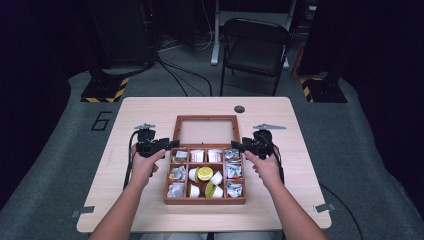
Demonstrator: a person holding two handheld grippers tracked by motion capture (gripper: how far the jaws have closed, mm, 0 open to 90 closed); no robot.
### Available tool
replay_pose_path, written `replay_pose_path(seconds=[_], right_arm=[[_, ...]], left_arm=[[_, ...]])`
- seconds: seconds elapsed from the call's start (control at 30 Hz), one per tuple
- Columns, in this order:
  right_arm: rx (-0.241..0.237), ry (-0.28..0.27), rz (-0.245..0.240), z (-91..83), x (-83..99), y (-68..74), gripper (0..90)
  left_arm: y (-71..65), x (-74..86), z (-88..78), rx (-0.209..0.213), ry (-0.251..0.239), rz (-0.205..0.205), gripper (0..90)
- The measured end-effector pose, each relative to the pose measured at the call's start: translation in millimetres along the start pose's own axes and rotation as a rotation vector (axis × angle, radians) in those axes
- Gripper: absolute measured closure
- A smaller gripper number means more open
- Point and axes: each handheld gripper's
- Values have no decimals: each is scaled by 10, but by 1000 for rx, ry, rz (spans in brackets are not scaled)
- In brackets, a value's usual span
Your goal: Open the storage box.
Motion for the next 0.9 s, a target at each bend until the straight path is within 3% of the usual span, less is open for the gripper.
replay_pose_path(seconds=[0.13,0.3,0.37,0.5,0.57,0.7,0.9], right_arm=[[-4,19,-39,-18,31,126,365],[6,25,-110,-6,95,256,359],[23,35,-146,4,146,307,357],[-1,56,-149,34,198,323,354],[4,72,-195,79,246,382,360],[-6,86,-240,143,282,471,360],[-42,154,-306,300,351,665,355]], left_arm=[[-56,57,-75,22,2,14,389],[-88,95,-158,-1,-7,61,376],[-104,116,-184,6,-22,39,371],[-88,153,-225,-15,-34,23,368],[-72,166,-234,-18,-38,16,367],[-49,178,-247,-39,-41,23,366],[-50,202,-244,-53,-26,41,347]])
Point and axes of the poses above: each handheld gripper's, and its own axes: z roughly forward along the jaws, x roughly out of its underside, y roughly to its left, and after that the axes turned 8 degrees about y, right-handed
